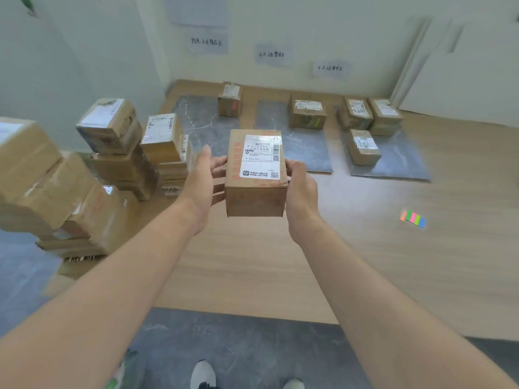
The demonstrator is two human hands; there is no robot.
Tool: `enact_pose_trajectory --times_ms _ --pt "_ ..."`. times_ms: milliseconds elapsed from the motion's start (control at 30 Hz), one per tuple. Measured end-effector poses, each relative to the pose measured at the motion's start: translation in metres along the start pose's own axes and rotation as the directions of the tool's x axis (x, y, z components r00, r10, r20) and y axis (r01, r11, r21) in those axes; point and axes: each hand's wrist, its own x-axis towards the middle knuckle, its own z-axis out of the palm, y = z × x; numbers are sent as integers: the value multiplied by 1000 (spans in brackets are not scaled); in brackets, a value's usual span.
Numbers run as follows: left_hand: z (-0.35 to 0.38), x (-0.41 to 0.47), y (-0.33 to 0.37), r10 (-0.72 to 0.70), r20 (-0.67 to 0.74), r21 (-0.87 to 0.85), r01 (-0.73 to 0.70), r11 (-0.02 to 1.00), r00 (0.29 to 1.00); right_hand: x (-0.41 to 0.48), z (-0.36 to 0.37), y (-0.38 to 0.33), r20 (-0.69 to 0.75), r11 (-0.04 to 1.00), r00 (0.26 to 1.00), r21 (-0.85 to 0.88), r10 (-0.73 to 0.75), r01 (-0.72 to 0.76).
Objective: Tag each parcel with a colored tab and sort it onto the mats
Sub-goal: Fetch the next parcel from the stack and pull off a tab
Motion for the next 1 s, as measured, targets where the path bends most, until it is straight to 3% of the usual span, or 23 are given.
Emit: enact_pose_trajectory --times_ms 233,400,700,1000 --pt "88 -29 42 99 66 8 -100 995 993 -8 -87 -62 -37 993 995 58 -96 98" --pt "129 -30 44 88 104 0 -88 996 991 4 -125 -71 -77 992 991 58 -108 112" --pt "153 19 9 -21 189 86 5 996 982 49 -139 -33 -105 998 994 69 -2 9" --pt "170 57 -65 -232 251 144 201 969 940 90 -150 46 -177 986 972 -27 158 -165"
